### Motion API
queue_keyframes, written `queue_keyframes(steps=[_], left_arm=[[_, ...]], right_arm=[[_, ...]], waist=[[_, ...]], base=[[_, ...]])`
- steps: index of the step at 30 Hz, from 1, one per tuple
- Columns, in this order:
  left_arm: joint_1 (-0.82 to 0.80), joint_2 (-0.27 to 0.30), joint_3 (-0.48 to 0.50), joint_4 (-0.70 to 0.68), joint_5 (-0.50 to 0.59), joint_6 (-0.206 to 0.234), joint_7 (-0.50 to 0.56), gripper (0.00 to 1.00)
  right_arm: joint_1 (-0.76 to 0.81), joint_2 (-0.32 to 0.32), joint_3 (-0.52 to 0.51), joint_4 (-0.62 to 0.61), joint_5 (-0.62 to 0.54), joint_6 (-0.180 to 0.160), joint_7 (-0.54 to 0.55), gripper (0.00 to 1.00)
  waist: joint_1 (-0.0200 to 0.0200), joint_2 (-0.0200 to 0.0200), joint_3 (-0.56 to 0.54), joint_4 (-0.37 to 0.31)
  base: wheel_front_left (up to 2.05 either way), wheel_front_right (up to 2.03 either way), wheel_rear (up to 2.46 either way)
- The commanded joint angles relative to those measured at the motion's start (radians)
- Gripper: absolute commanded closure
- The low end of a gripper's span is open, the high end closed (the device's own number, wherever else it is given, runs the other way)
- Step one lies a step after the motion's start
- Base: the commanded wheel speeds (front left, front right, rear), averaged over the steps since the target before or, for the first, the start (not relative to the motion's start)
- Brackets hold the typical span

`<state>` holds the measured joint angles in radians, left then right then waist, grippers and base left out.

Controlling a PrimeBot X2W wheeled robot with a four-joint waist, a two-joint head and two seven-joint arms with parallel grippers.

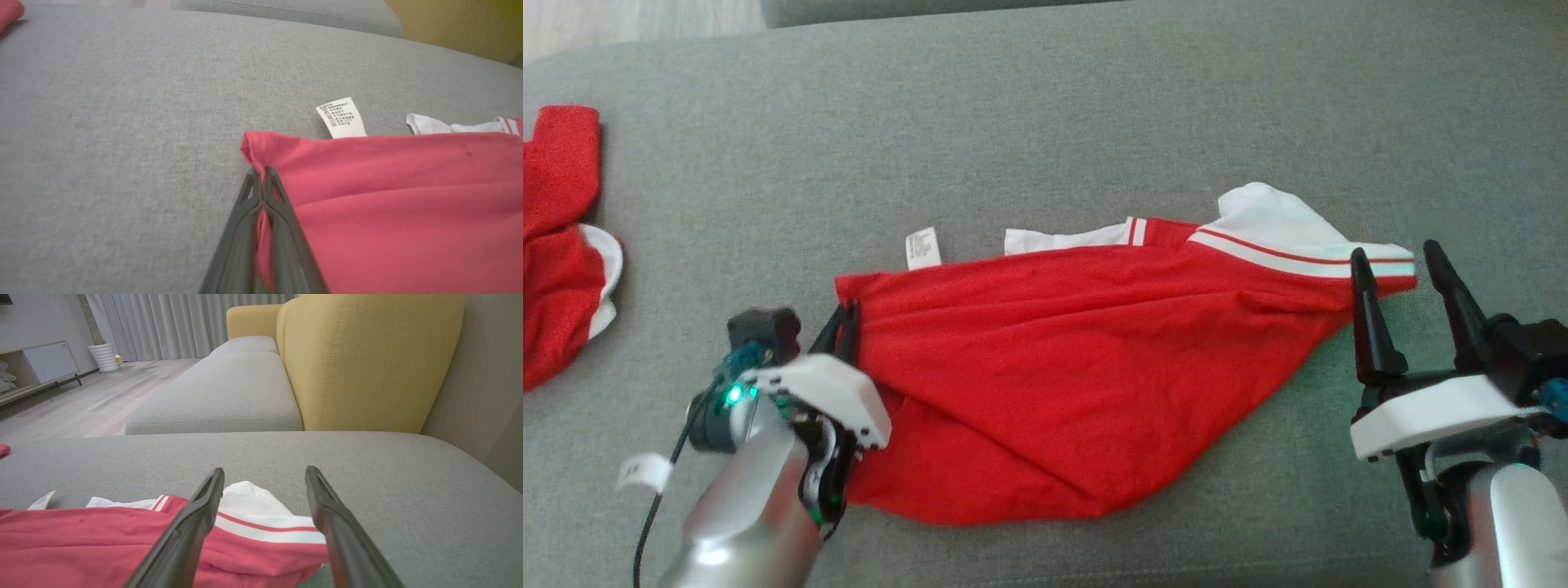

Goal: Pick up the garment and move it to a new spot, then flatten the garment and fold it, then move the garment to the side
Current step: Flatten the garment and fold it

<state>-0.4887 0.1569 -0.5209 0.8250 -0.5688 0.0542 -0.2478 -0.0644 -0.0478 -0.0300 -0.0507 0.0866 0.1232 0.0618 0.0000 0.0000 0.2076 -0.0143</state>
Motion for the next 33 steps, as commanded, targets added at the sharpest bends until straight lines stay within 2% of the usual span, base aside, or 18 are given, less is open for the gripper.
queue_keyframes(steps=[1, 4, 5, 6, 9, 16, 21, 27, 33], left_arm=[[-0.004, 0.040, 0.043, -0.048, -0.007, 0.010, -0.011, 1.00], [0.042, 0.054, 0.039, -0.106, -0.009, 0.015, -0.003, 1.00], [0.053, 0.057, 0.038, -0.125, -0.008, 0.018, -0.003, 0.40], [0.064, 0.059, 0.039, -0.145, -0.008, 0.021, -0.004, 0.00], [0.095, 0.073, 0.042, -0.212, 0.008, 0.046, -0.008, 0.00], [0.197, 0.123, 0.110, -0.502, 0.127, 0.159, -0.013, 0.00], [0.315, 0.149, 0.153, -0.664, 0.175, 0.216, -0.014, 0.00], [0.423, 0.174, 0.159, -0.762, 0.181, 0.257, 0.006, 0.00], [0.457, 0.191, 0.162, -0.801, 0.178, 0.271, 0.029, 0.00]], right_arm=[[-0.008, -0.004, 0.014, -0.031, -0.002, 0.008, 0.003, 0.00], [-0.005, -0.003, 0.007, -0.030, -0.003, 0.008, 0.005, 0.00], [-0.005, -0.003, 0.006, -0.029, -0.003, 0.008, 0.005, 0.00], [-0.005, -0.003, 0.005, -0.028, -0.003, 0.008, 0.006, 0.00], [-0.004, -0.003, 0.006, -0.031, -0.009, 0.008, 0.002, 0.00], [0.010, -0.005, 0.019, -0.056, -0.038, 0.008, 0.002, 0.00], [0.033, -0.014, 0.041, -0.061, -0.040, 0.008, 0.020, 0.00], [0.076, -0.018, 0.068, -0.064, -0.032, 0.008, 0.040, 0.00], [0.092, -0.017, 0.066, -0.074, -0.027, 0.008, 0.045, 0.00]], waist=[[0.0000, 0.0000, -0.009, 0.007], [0.0000, 0.0000, -0.018, 0.010], [0.0000, 0.0000, -0.020, 0.009], [0.0000, 0.0000, -0.025, 0.008], [0.0000, 0.0000, -0.042, 0.002], [0.0000, 0.0000, -0.098, -0.007], [0.0000, 0.0000, -0.145, -0.005], [0.0000, 0.0000, -0.178, 0.000], [0.0000, 0.0000, -0.180, 0.003]], base=[[0.00, 0.00, 0.00], [0.00, 0.00, 0.00], [0.00, 0.00, 0.00], [0.00, 0.00, 0.00], [0.00, 0.00, 0.00], [0.00, 0.00, 0.00], [0.00, 0.00, 0.00], [0.00, 0.00, 0.00], [0.00, 0.00, 0.00]])
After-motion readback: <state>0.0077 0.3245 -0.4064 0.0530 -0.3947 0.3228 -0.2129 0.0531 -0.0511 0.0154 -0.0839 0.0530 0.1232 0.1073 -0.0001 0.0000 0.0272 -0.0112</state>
